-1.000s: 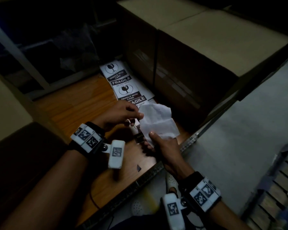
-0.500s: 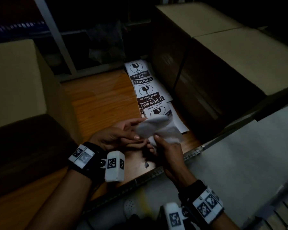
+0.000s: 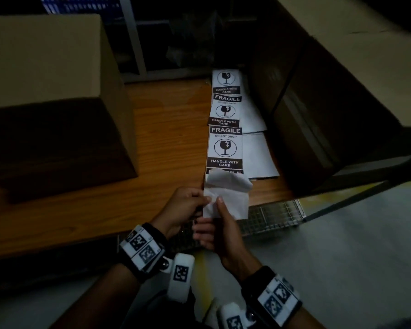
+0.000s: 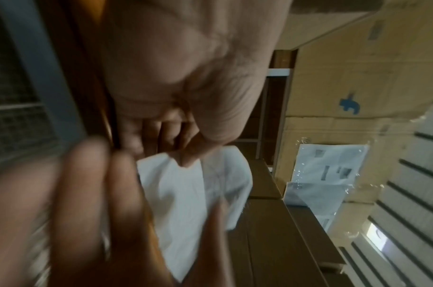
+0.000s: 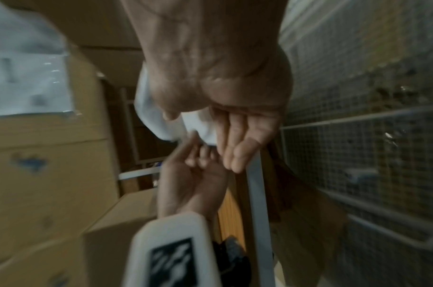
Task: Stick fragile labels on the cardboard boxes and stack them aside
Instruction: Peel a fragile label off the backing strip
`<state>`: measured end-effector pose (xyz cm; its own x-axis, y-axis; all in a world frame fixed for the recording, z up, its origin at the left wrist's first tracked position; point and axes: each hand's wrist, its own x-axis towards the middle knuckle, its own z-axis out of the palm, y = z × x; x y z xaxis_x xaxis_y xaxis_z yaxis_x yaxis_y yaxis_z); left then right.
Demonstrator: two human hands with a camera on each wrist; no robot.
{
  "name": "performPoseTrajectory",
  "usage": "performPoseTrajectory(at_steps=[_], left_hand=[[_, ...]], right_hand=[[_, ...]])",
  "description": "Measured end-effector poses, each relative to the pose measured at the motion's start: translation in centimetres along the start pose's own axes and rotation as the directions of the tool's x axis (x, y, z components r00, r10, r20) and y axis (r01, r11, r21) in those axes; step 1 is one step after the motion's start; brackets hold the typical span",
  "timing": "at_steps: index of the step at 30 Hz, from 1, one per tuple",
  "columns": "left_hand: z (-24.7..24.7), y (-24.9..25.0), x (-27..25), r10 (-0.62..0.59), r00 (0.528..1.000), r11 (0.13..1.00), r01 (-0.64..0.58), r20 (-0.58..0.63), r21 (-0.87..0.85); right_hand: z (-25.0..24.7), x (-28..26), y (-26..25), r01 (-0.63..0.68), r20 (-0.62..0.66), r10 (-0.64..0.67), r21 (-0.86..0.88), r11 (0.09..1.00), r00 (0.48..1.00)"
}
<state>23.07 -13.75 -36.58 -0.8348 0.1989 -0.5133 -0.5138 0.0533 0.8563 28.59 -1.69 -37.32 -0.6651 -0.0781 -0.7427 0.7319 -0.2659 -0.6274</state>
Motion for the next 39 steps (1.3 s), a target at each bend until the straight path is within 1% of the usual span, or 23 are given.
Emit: performPoseTrajectory(at_steps=[1, 2, 3, 4, 5, 6, 7, 8, 9, 10, 11, 12, 13, 15, 17, 20, 21, 23, 24, 25, 29, 35, 39], left_hand=[[-0.1, -0.1, 0.0, 0.010, 0.998, 1.000, -0.010, -0.059, 0.003], [-0.4, 0.0, 0.0, 0.015, 0.995, 1.000, -0.014, -0.101, 0.014], [-0.6, 0.1, 0.0, 0.024, 0.991, 0.999, -0.020, -0.128, 0.035], [-0.9, 0.2, 0.0, 0.044, 0.988, 0.997, -0.033, -0.146, 0.072], [-1.3, 0.3, 0.1, 0.073, 0.984, 0.992, -0.054, -0.162, 0.117], [-1.7, 0.4, 0.3, 0.102, 0.978, 0.983, -0.072, -0.180, 0.167], [-2.1, 0.5, 0.3, 0.119, 0.973, 0.974, -0.076, -0.198, 0.213], [-2.5, 0.6, 0.4, 0.124, 0.970, 0.967, -0.071, -0.209, 0.244], [-2.8, 0.6, 0.4, 0.121, 0.970, 0.964, -0.065, -0.210, 0.256], [-3.2, 0.5, 0.3, 0.113, 0.972, 0.965, -0.059, -0.204, 0.255], [-3.5, 0.4, 0.3, 0.099, 0.975, 0.969, -0.049, -0.198, 0.244], [-4.0, 0.1, 0.3, 0.088, 0.977, 0.971, -0.041, -0.195, 0.234], [-4.5, -0.2, 0.3, 0.082, 0.977, 0.973, -0.035, -0.199, 0.227], [-5.4, -0.6, 0.0, 0.097, 0.974, 0.969, -0.047, -0.204, 0.241], [-6.3, -0.8, -0.4, 0.138, 0.969, 0.944, -0.066, -0.205, 0.322], [-7.0, -1.2, -1.2, 0.310, 0.919, 0.811, -0.122, -0.244, 0.573], [-7.2, -1.4, -1.6, 0.449, 0.865, 0.702, -0.187, -0.223, 0.687], [-7.3, -2.4, -2.0, 0.682, 0.731, 0.395, -0.366, -0.003, 0.843], [-7.3, -3.2, -1.9, 0.718, 0.685, 0.258, -0.428, 0.124, 0.866], [-7.5, -4.2, -1.8, 0.709, 0.671, 0.165, -0.458, 0.218, 0.874], [-8.2, -6.9, -1.5, 0.619, 0.708, 0.036, -0.457, 0.339, 0.889], [-8.3, -7.1, -1.4, 0.599, 0.701, -0.055, -0.447, 0.388, 0.893], [-8.5, -7.4, -1.3, 0.589, 0.699, -0.105, -0.431, 0.405, 0.896]], right_hand=[[-0.6, -1.0, 0.1, 0.006, 0.009, -0.005, -0.060, 0.998, 1.000], [-1.4, -2.0, 0.0, 0.082, -0.011, -0.084, -0.119, 0.990, 0.996], [-2.1, -3.1, -0.3, 0.241, -0.046, -0.255, -0.199, 0.950, 0.966], [-2.8, -3.7, -1.0, 0.440, -0.068, -0.485, -0.328, 0.836, 0.872], [-3.3, -3.8, -2.2, 0.592, -0.046, -0.700, -0.496, 0.635, 0.713], [-3.4, -3.5, -3.7, 0.641, 0.027, -0.833, -0.653, 0.404, 0.553], [-3.0, -2.8, -5.2, 0.604, 0.125, -0.885, -0.773, 0.196, 0.448], [-2.3, -1.8, -6.8, 0.537, 0.228, -0.878, -0.843, 0.039, 0.422], [-1.3, -0.5, -8.2, 0.485, 0.305, -0.832, -0.873, -0.050, 0.463], [-0.3, 0.7, -9.1, 0.457, 0.346, -0.762, -0.887, -0.074, 0.548], [0.5, 2.0, -9.4, 0.455, 0.362, -0.689, -0.889, -0.054, 0.627], [1.2, 3.1, -9.4, 0.461, 0.368, -0.641, -0.887, -0.024, 0.674], [1.6, 4.1, -8.9, 0.470, 0.373, -0.616, -0.883, -0.005, 0.694], [2.2, 5.4, -7.6, 0.483, 0.387, -0.611, -0.876, -0.008, 0.691], [2.3, 6.3, -6.3, 0.503, 0.410, -0.633, -0.864, -0.038, 0.656], [2.1, 7.5, -5.0, 0.529, 0.377, -0.680, -0.848, 0.018, 0.629], [2.2, 7.6, -4.8, 0.537, 0.367, -0.696, -0.843, 0.032, 0.617], [2.2, 7.6, -4.5, 0.562, 0.372, -0.712, -0.826, 0.039, 0.595], [2.2, 7.6, -4.5, 0.576, 0.382, -0.715, -0.817, 0.036, 0.586], [2.3, 7.6, -4.5, 0.583, 0.386, -0.712, -0.811, 0.040, 0.587], [2.4, 7.6, -4.8, 0.584, 0.405, -0.661, -0.809, 0.063, 0.632], [2.1, 8.4, -6.9, 0.535, 0.366, -0.499, -0.806, 0.252, 0.786], [2.3, 8.8, -8.0, 0.490, 0.329, -0.432, -0.802, 0.341, 0.840]])
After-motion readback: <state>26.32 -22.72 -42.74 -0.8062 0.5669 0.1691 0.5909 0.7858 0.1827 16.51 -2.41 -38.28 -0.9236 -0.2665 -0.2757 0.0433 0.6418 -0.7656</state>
